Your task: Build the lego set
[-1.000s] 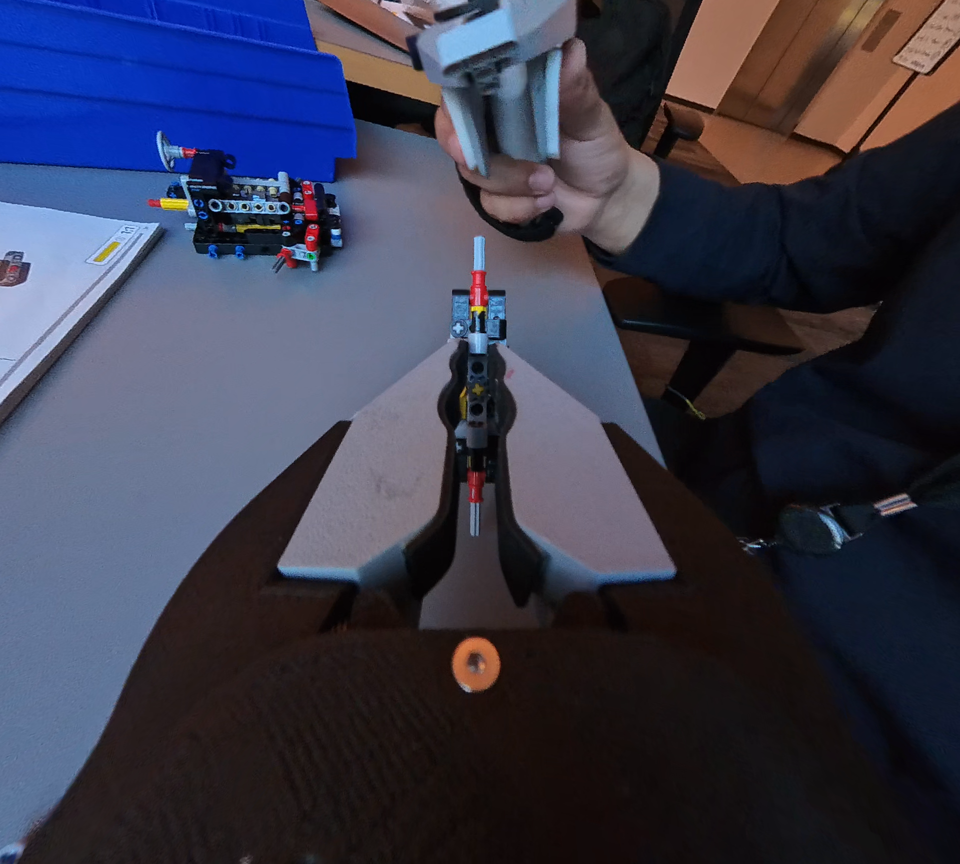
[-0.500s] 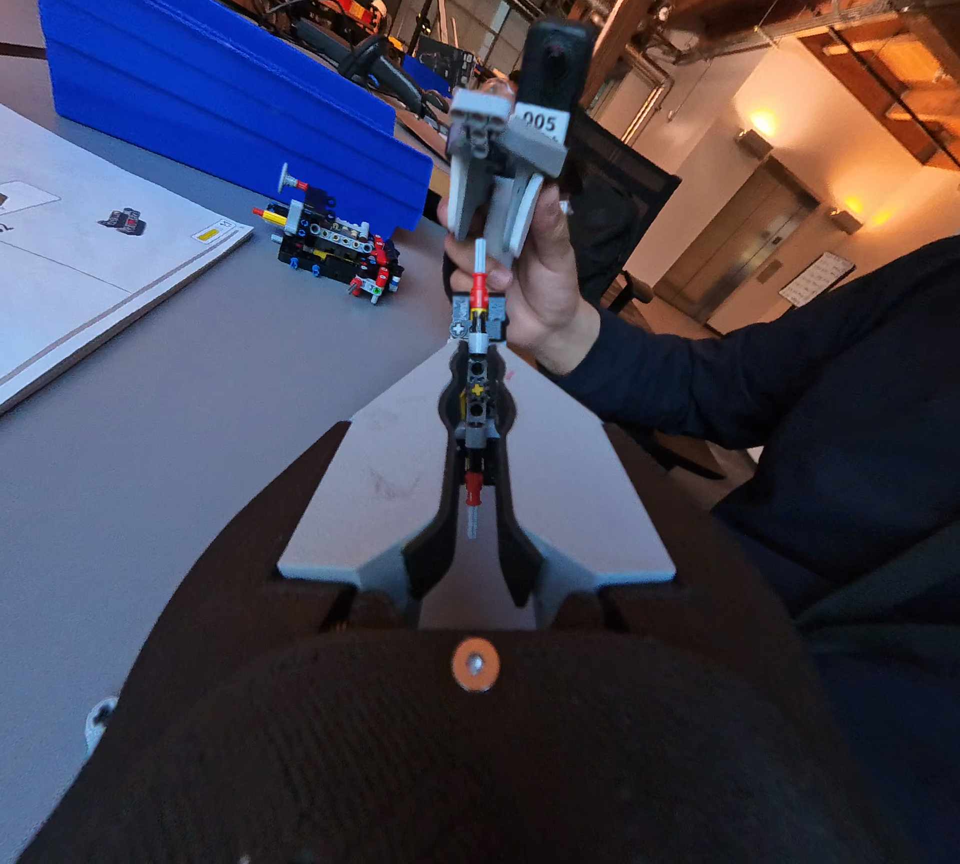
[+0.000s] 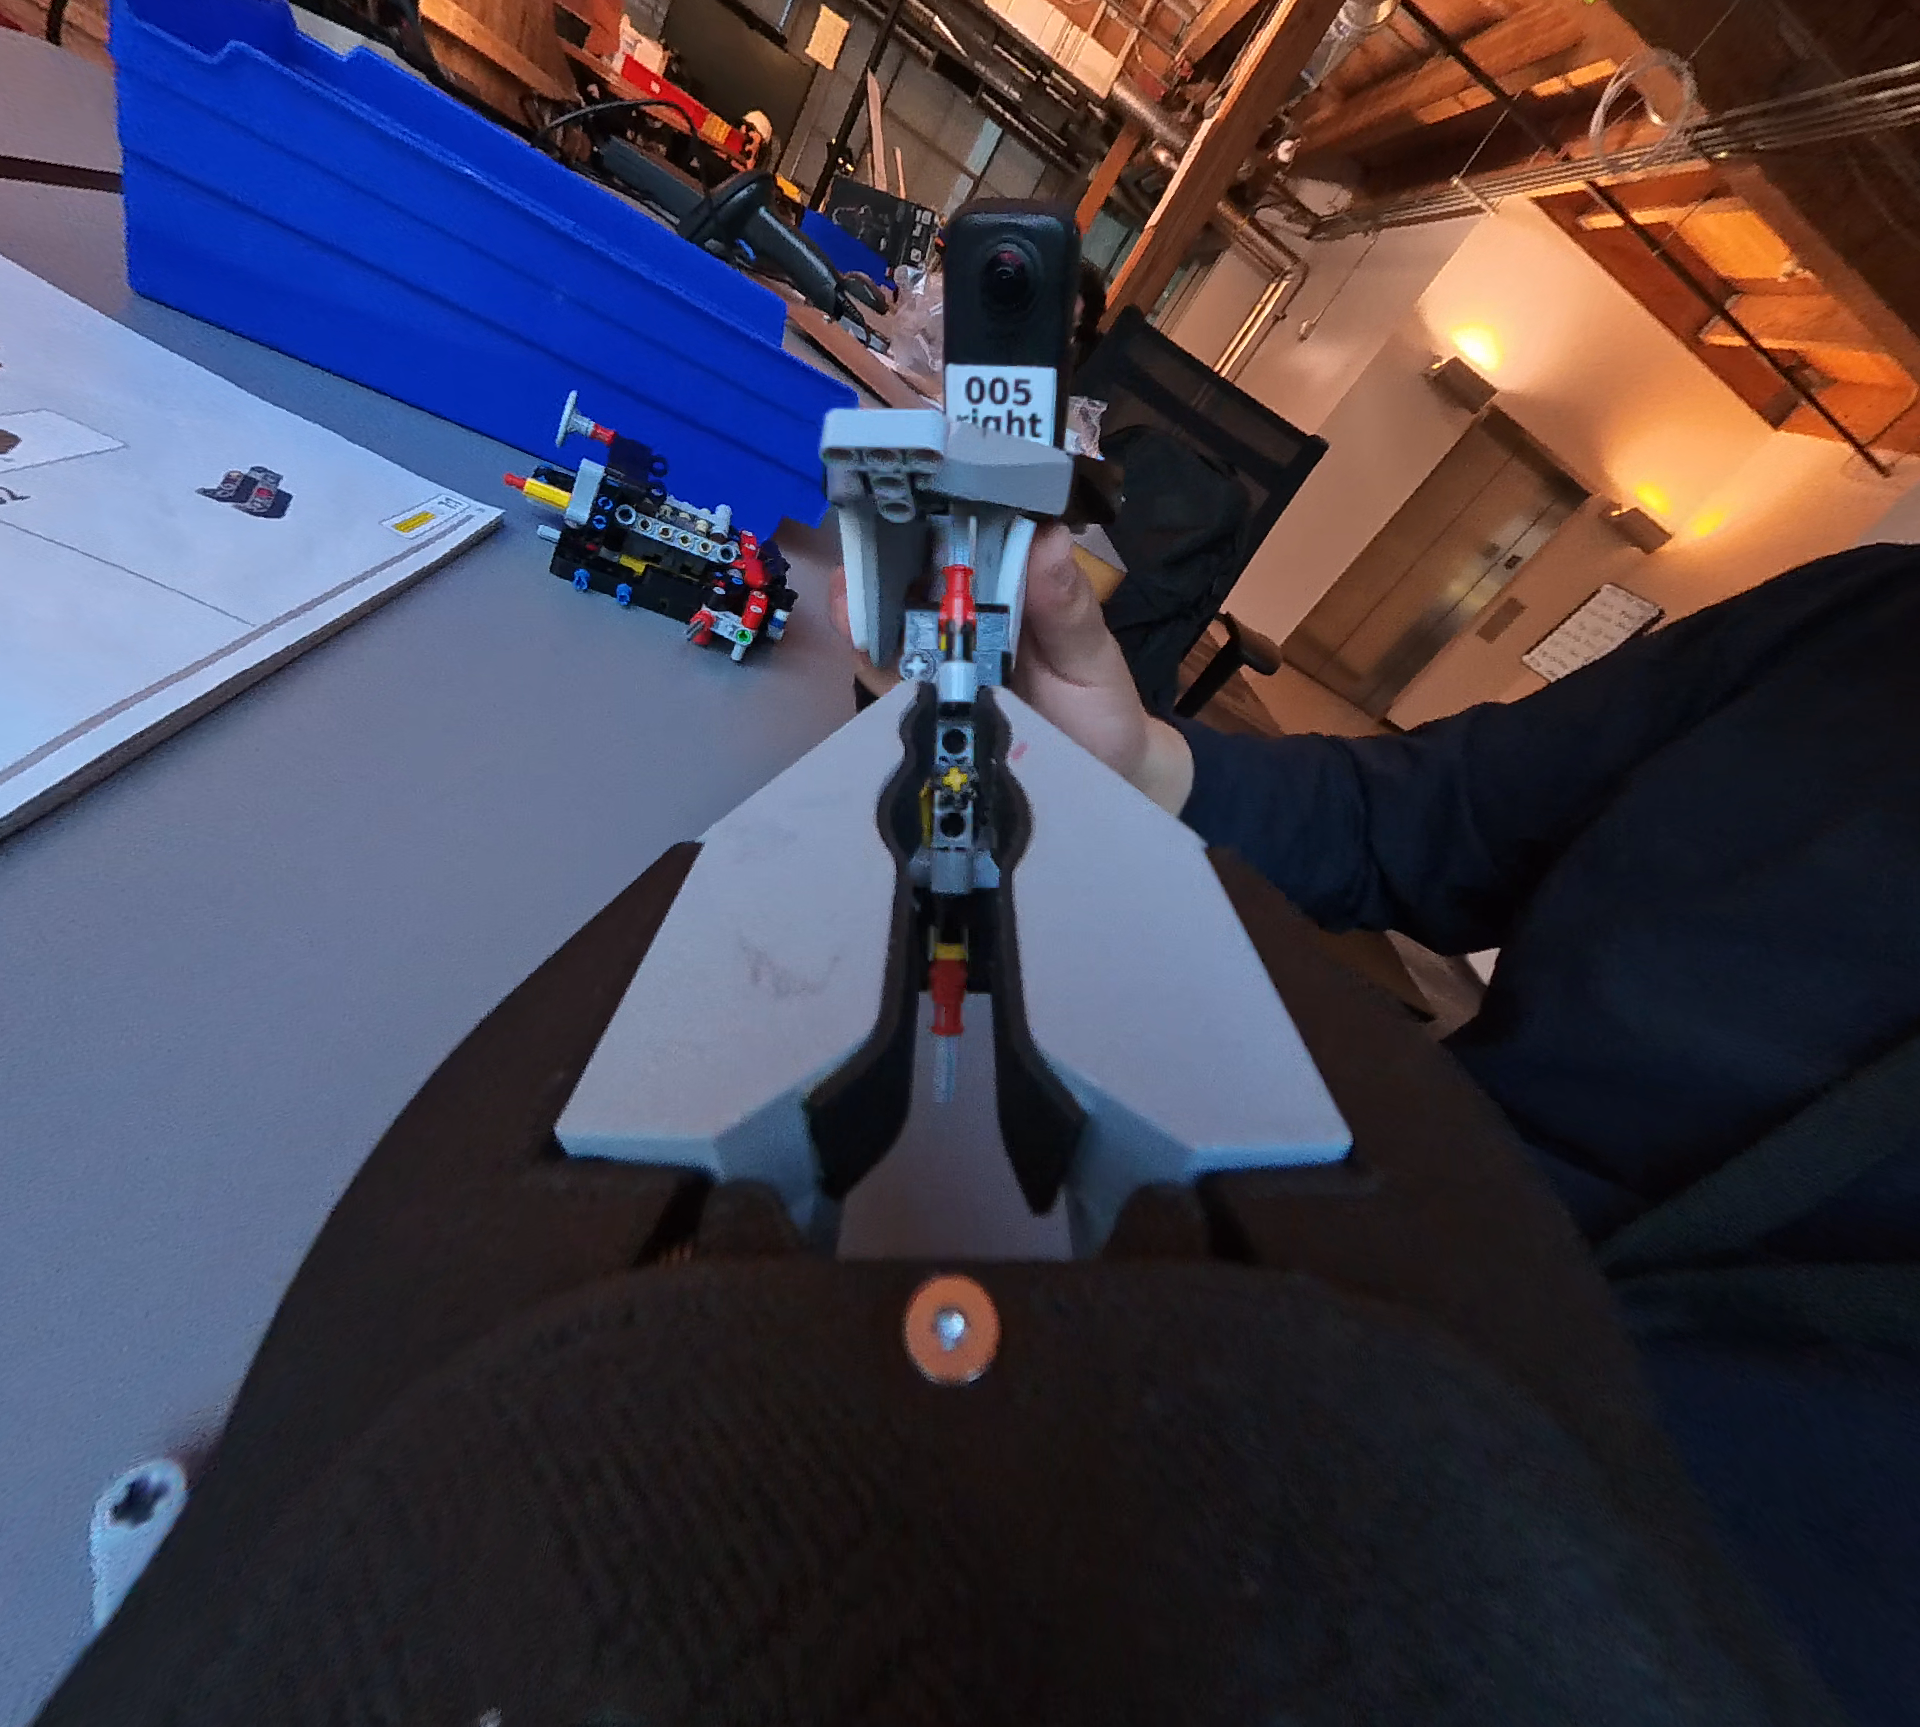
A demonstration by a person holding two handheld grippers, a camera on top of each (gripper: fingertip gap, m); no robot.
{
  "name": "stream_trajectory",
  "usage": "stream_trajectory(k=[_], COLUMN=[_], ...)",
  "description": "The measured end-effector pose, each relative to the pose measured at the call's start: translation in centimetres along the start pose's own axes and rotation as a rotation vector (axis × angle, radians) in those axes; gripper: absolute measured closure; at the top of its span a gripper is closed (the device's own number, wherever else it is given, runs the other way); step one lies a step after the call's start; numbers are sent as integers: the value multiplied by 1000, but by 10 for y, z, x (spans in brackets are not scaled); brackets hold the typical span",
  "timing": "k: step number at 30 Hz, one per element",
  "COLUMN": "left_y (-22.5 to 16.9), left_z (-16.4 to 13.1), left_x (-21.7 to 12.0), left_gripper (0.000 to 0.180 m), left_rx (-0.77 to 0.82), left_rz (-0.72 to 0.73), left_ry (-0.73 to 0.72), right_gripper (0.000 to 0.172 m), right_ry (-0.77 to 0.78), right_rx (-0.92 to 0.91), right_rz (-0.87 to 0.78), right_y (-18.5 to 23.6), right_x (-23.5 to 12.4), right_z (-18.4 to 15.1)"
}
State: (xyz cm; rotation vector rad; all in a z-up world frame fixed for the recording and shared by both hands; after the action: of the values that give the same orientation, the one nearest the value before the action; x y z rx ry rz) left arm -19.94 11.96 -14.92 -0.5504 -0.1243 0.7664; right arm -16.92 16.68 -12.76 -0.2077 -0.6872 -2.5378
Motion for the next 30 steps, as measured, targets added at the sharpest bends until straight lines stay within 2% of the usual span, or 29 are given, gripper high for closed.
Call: stream_trajectory(k=[9,14,18,23,27,30], left_y=[0,1,-2,-11,-6,-7], left_z=[3,0,-16,-36,-31,-19], left_x=[-2,-2,4,15,12,6], left_gripper=[175,175,176,175,175,175], left_rx=[-28,-34,22,192,156,107], left_rz=[-16,-18,-6,46,55,22], left_ry=[-16,15,118,220,203,128], right_gripper=[168,168,168,168,168,168], right_ry=[-90,-45,5,111,73,28], right_rx=[114,134,115,58,-17,-9], right_rz=[122,153,147,123,127,145], right_y=[3,3,3,5,12,14], right_x=[14,16,18,28,14,1], right_z=[1,-1,-1,-14,3,8])
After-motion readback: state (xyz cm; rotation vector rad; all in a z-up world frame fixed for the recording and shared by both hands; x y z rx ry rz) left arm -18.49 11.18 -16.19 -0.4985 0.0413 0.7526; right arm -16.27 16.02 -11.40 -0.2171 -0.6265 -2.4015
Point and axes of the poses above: each gripper's, where its closed fingertips meet, x out along the fingers, z out of its top, y = z × x across the jaws, the point moved 2 cm from there along -x, back along the fingers, and after that the axes turned 15 degrees about z, right-handed, at the moved point
